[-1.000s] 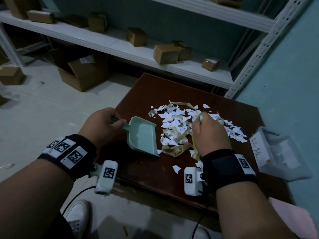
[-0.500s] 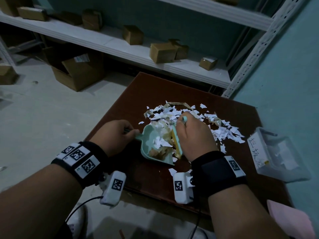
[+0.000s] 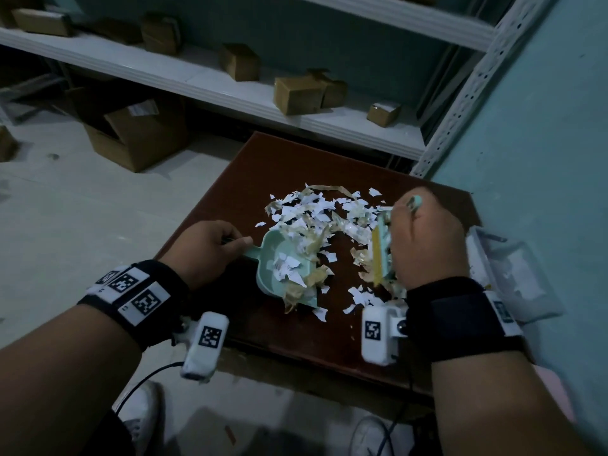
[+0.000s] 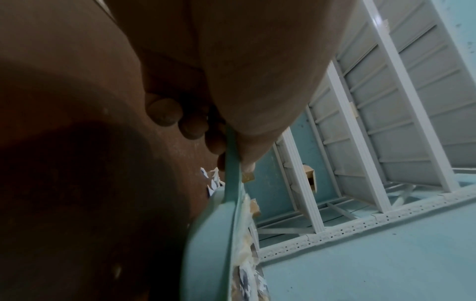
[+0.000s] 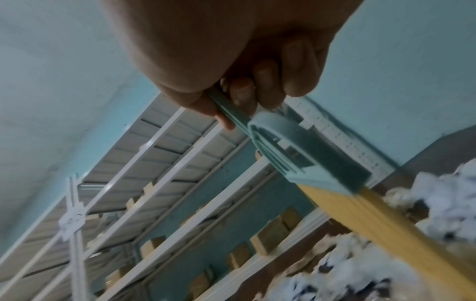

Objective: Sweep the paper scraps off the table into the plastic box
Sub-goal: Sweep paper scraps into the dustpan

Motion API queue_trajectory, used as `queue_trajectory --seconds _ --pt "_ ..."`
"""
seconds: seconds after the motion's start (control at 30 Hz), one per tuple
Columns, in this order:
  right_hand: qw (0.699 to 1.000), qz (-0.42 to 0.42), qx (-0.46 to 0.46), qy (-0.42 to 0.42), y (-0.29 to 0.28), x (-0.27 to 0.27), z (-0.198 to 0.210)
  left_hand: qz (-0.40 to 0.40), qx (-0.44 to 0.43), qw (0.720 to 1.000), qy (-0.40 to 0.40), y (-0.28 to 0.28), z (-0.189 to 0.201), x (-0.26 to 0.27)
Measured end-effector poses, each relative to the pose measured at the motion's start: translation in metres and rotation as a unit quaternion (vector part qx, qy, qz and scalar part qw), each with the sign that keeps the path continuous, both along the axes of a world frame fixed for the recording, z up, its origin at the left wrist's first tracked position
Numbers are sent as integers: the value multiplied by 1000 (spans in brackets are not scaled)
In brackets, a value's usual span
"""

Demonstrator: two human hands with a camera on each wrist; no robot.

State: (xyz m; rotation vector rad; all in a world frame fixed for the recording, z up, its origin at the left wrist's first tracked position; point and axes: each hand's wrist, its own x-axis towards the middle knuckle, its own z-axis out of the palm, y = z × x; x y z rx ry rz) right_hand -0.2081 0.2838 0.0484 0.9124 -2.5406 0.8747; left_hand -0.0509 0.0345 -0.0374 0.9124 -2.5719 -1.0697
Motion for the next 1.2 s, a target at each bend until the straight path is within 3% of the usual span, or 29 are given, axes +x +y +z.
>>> queue_trajectory --seconds 0.17,0.3,0.47,0.83,1.2 --pt "987 -131 92 -32 43 -14 8 -10 -3 1000 -3 10 4 2" --pt "970 -169 159 -74 59 -24 -4 -27 -4 1000 -7 19 5 -1" --pt "971 -134 153 -126 52 -27 -17 -38 -2 999 -8 29 1 -10" --pt "991 12 65 -120 14 -2 -29 -50 11 999 -8 51 -5 -25" --pt "992 32 -30 -116 31 -9 -15 -23 78 996 44 62 2 -29"
